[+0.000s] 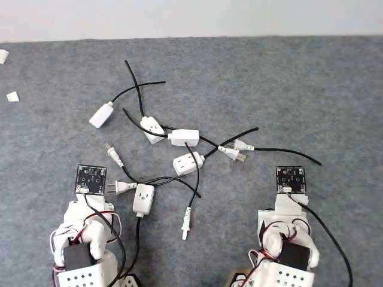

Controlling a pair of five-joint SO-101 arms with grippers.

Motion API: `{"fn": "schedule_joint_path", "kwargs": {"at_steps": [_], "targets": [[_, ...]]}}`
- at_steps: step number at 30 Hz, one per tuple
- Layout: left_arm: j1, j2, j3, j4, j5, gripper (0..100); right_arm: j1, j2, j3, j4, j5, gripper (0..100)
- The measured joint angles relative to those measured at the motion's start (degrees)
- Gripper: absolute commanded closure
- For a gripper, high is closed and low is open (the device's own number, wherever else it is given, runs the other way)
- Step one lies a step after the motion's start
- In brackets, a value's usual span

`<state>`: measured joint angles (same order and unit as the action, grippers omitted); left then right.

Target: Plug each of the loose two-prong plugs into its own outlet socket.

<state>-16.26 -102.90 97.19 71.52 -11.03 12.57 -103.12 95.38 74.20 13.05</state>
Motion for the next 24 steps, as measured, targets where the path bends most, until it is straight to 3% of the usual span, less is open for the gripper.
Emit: {"fn": "schedule_joint_path", "kwargs": {"at_steps": [19, 24], "targets": [[0.00, 0.00, 0.00, 0.00, 0.00, 98, -1.67, 0.00, 0.00, 0.00, 0.00, 96.8], [0.18, 0.00, 0.00, -1.85, 0.00, 98, -1.85, 0.00, 0.00, -5.36, 0.00, 96.8]]}}
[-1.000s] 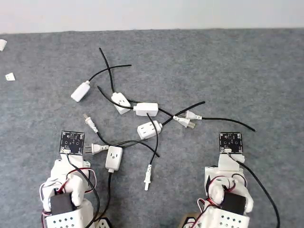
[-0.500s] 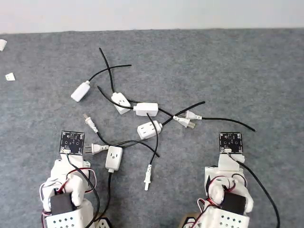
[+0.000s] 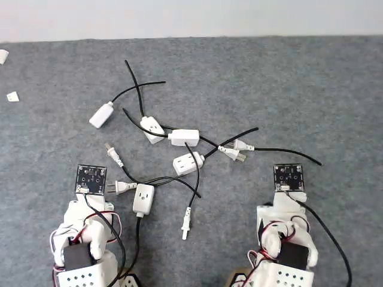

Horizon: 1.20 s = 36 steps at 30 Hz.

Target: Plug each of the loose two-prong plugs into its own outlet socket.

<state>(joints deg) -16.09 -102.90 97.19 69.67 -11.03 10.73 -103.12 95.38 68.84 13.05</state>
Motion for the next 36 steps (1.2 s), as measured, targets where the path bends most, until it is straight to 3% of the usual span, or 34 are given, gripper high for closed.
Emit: {"fn": "schedule_joint_path", "kwargs": {"at_steps": [9, 20, 24, 30, 36], "targets": [[2.11, 0.09, -0.70, -7.12, 0.18, 98, 0.00, 0.00, -0.09, -0.44, 0.00, 96.8], [1.32, 0.26, -24.35, 7.12, 0.53, 98, 0.00, -0.09, -18.81, 2.81, 0.00, 96.8], [1.32, 7.91, -30.24, 8.44, 0.53, 98, 0.00, 0.35, -23.47, 5.71, 0.00, 96.8], [1.67, 27.52, -43.52, 12.31, 2.55, 98, -0.09, 13.71, -28.13, 7.12, 0.00, 96.8], [10.46, 41.23, -42.90, 12.92, 7.38, 98, -2.99, 33.58, -27.96, -0.26, 0.00, 96.9]]}}
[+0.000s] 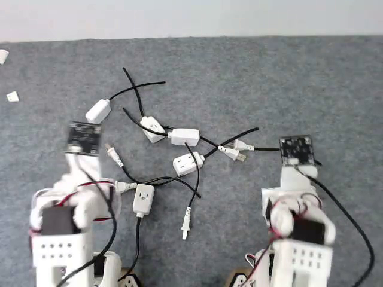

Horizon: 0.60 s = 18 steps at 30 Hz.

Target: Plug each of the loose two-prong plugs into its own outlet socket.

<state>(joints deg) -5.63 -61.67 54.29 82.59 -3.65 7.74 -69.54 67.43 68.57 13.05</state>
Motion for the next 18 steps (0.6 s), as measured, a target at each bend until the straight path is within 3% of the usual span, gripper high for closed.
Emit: {"fn": "schedule_joint_path", "kwargs": {"at_steps": [8, 11, 14, 18], "targets": [[11.96, 4.48, 13.98, -15.47, 2.99, 98, -0.26, 21.63, 6.15, -17.32, 0.00, 96.9], [16.44, 4.48, 18.29, -21.10, 5.80, 90, 1.76, 25.05, 6.15, -18.46, 0.00, 96.9], [18.90, 4.48, 18.64, -21.98, 10.37, 81, 3.60, 25.67, 6.15, -19.16, 0.00, 96.9], [19.87, 4.48, 18.64, -21.98, 13.36, 84, 3.96, 25.67, 6.15, -19.60, 0.00, 96.9]]}}
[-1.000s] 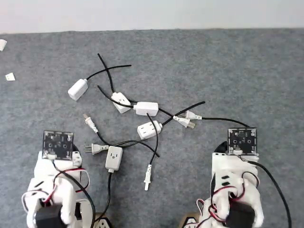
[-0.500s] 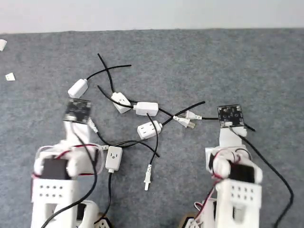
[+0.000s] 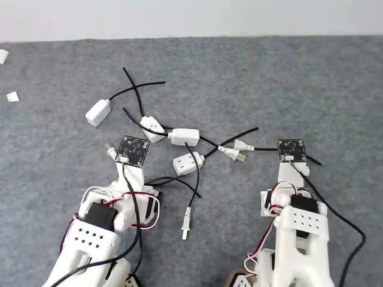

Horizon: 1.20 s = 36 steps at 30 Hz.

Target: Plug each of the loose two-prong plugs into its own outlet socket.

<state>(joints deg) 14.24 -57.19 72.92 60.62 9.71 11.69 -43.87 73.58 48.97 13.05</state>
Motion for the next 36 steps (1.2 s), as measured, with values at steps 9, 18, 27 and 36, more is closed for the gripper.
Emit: {"fn": "schedule_joint_path", "kwargs": {"at_steps": [9, 18, 27, 36], "targets": [[0.53, 2.02, 0.35, 0.00, 0.44, 85, 0.18, 0.62, 0.00, -2.73, 0.00, 96.9], [0.53, 22.68, -5.54, 0.00, 0.44, 86, 0.18, 0.62, 0.00, -2.73, 0.00, 96.9], [-6.86, 37.63, -14.59, -2.99, 0.70, 86, 0.18, 0.62, 0.00, -2.73, 0.00, 96.9], [-10.55, 44.13, -15.21, -2.37, 1.05, 86, 0.18, 0.62, 0.00, -4.13, 0.00, 96.9]]}}
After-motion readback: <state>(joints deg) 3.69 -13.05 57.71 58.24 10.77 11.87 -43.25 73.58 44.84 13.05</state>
